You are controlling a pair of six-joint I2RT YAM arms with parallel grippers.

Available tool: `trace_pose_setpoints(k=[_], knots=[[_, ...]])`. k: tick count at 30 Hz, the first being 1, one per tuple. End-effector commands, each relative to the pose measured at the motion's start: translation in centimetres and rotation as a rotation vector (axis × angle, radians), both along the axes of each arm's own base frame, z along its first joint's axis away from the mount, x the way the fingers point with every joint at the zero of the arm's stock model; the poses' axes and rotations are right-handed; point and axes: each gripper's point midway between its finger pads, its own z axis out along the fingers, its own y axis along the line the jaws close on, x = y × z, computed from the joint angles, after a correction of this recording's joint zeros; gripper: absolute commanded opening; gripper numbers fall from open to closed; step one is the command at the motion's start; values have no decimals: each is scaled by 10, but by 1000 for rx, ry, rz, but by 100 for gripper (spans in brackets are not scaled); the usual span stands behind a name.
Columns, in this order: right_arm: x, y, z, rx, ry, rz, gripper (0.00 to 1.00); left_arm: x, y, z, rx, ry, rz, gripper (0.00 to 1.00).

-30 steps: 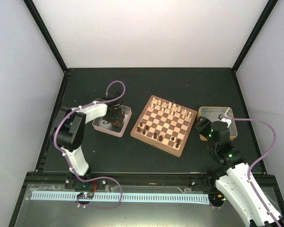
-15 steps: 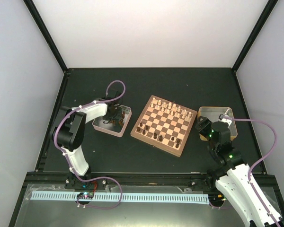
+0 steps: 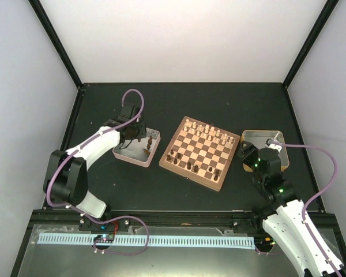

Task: Set up the chess pieces on the board
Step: Pick up the chess piece from the storage box.

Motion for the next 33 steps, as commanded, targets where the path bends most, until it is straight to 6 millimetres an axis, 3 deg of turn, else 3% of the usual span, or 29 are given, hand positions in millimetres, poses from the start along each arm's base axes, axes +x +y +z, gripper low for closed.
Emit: trace_pose_setpoints(k=[1, 4, 11, 15, 23, 26, 31, 33], knots=[[4, 9, 9, 7, -36, 46, 80, -2, -7, 17, -79, -53, -6, 8], [5, 12, 9, 7, -34, 64, 80, -3, -5, 18, -103, -72, 4, 8], [5, 17, 7, 14, -32, 89, 80, -8, -19, -8, -324, 11, -34, 8], [8, 36, 8, 28, -46, 198, 80, -8, -19, -13, -378, 20, -35, 8], [18, 117, 21, 179, -85, 610, 77, -9, -17, 11, -388, -60, -65, 8], [22, 146, 36, 253, -111, 715, 74, -12, -15, 24, -382, -104, -75, 8], [31, 204, 62, 239, -132, 842, 73, -17, -10, 43, -377, -156, -66, 8], [34, 232, 63, 228, -116, 896, 72, -20, -7, 46, -381, -139, -40, 8]])
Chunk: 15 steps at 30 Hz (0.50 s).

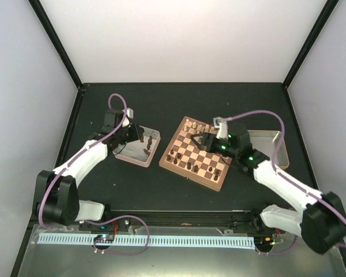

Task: Set up the chess pieces on the board
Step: Pick up the chess piece from the storage box.

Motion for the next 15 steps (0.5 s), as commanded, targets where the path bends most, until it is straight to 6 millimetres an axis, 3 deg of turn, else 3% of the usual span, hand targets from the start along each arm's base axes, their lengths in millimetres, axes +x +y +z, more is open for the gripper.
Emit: trace_pose_setpoints(k=[1, 5, 9, 12, 15], knots=[[6, 70, 53, 62, -140, 166, 71, -1, 7, 19, -15, -17, 39, 8], [12, 120, 45, -32, -231, 275, 70, -8, 1, 29, -92, 29, 45, 9], [23, 162, 34, -112, -374, 369, 65, -14, 1, 51, -110, 42, 44, 9], [26, 193, 29, -99, -406, 455, 58, -18, 5, 54, -102, 71, 34, 10], [26, 215, 22, -138, -510, 509, 56, -21, 12, 55, -118, 96, 46, 10]])
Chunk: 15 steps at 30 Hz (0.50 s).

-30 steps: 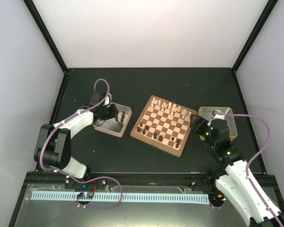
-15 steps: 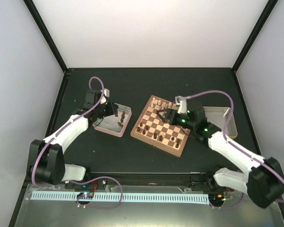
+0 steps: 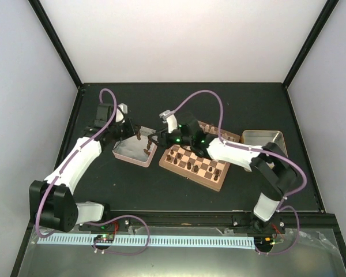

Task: Set up the chess pieces on the board
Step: Pick up the chess piece from the storage box.

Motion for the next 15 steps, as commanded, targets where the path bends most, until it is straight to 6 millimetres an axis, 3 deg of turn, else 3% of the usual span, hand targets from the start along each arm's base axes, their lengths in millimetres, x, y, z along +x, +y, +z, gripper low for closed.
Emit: trace_pose_setpoints(k=[1, 8, 15], knots=[[0, 32, 15, 19, -246, 117, 57, -11, 9, 14, -51, 52, 6, 10], [-8, 57, -3, 6, -487, 186, 64, -13, 5, 15, -174, 107, -19, 10], [0, 69, -13, -28, -653, 154, 66, -18, 0, 18, -236, 135, -38, 10]])
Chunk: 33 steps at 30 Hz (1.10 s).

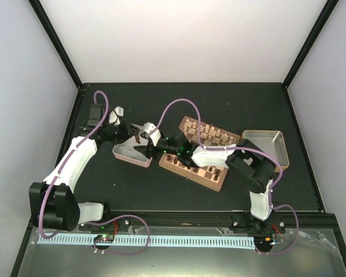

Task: Set up the chess pieces on the board
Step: Pick up the chess piece from the storage box.

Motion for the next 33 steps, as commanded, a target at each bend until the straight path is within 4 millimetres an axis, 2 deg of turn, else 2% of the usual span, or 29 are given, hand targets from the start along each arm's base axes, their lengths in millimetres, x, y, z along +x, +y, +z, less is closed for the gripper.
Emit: trace_pose_setpoints(k=[1, 3, 6, 14, 18, 25, 29, 33], knots=[[14, 7, 14, 42, -210, -29, 66, -2, -7, 14, -84, 17, -21, 10], [15, 9, 10, 43, -232, -28, 65, -1, -9, 7, -97, 48, -23, 10], [19, 10, 8, 53, -261, -43, 62, -2, -10, 6, -111, 57, -26, 10], [26, 11, 7, 62, -306, -70, 39, -3, -10, 5, -129, 61, -24, 9], [25, 10, 9, 73, -308, -70, 31, -2, -7, 3, -132, 61, -13, 9], [20, 14, 6, 70, -268, -47, 14, 7, 2, 12, -128, 26, 18, 8], [18, 19, 6, 55, -240, -30, 10, 11, 8, 14, -120, 14, 34, 7], [17, 22, -1, 26, -196, -18, 7, 18, 22, 13, -69, -10, 77, 7]])
